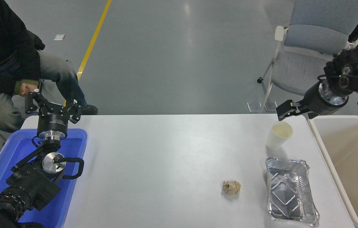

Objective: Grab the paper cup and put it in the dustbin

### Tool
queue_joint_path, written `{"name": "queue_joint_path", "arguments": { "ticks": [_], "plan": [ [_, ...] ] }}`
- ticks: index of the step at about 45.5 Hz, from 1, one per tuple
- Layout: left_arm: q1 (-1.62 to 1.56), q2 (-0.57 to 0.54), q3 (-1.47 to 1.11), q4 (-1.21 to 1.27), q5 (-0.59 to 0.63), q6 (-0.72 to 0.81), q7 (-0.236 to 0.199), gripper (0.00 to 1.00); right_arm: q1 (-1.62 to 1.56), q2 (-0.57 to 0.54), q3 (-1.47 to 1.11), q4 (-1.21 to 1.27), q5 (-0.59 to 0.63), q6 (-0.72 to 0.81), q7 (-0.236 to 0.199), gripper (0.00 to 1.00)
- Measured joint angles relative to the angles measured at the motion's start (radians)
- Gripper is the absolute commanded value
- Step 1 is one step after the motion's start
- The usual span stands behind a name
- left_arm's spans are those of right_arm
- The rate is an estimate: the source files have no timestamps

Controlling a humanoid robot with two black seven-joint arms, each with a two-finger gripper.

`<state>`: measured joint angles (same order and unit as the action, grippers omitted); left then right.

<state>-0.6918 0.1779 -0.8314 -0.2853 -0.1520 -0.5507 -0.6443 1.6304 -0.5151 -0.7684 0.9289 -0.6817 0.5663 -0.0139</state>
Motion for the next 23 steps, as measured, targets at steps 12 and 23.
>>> {"name": "queue_joint_path", "arguments": {
  "ticks": [12, 23],
  "plan": [
    [0.000, 0.000, 0.000, 0.000, 0.000, 0.000, 0.000, 0.99, -0.201, 0.026, 0.154, -0.189, -0.052, -0.079, 0.001, 1.00],
    [0.000, 0.000, 0.000, 0.000, 0.000, 0.000, 0.000, 0.99, -0.322, 0.057, 0.203, -0.282, -0.069, -0.154, 0.030, 1.00]
  ]
}}
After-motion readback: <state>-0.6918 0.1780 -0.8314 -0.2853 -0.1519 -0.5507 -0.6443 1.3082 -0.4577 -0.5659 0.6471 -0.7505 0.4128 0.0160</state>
